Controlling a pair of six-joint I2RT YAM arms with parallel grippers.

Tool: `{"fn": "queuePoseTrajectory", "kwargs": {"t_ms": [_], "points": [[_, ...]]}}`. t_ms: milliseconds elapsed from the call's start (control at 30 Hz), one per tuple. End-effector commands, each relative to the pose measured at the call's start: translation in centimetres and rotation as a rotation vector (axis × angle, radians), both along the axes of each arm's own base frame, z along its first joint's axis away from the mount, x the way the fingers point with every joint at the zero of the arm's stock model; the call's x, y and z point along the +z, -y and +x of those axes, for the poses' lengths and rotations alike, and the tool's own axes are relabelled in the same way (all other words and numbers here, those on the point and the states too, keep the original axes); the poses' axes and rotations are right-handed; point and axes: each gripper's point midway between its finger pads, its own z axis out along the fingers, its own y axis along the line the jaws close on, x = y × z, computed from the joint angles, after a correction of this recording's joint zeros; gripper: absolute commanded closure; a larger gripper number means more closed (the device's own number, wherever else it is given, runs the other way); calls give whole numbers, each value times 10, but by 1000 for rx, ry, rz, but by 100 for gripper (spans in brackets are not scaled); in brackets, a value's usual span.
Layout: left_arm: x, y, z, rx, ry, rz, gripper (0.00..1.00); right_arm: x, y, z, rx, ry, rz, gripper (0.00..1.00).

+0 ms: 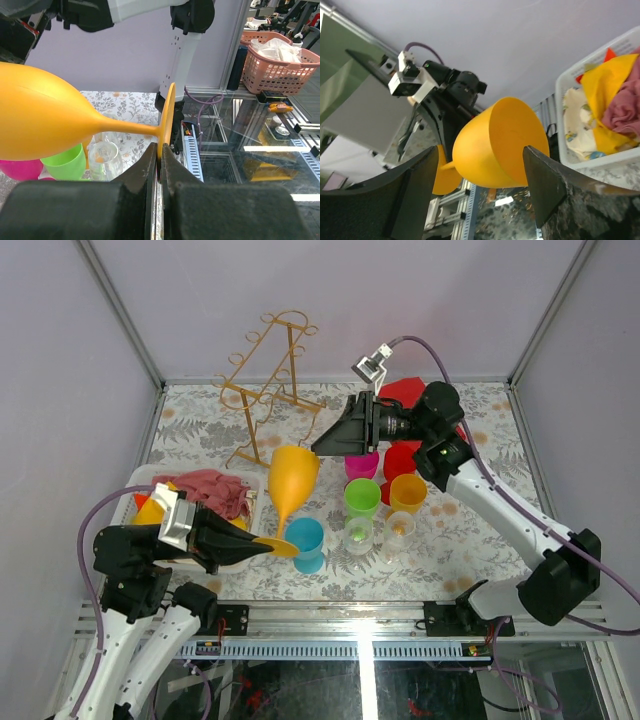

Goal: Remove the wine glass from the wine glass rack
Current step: Place the wine glass at the center of the board.

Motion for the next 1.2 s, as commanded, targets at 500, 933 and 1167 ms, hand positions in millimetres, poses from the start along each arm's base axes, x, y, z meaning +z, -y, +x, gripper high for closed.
{"fn": "queuePoseTrajectory", "kwargs": {"t_ms": [500,933,1167], "points": [[7,-1,22,130,-8,-28,61,14,-1,-36,39,153,-60,100],[26,-37,80,592,-115,-98,0,-31,14,27,-417,297,-381,100],[14,-39,103,671,-253,-74,0,-60,8,52,-595,473,-605,100]]}}
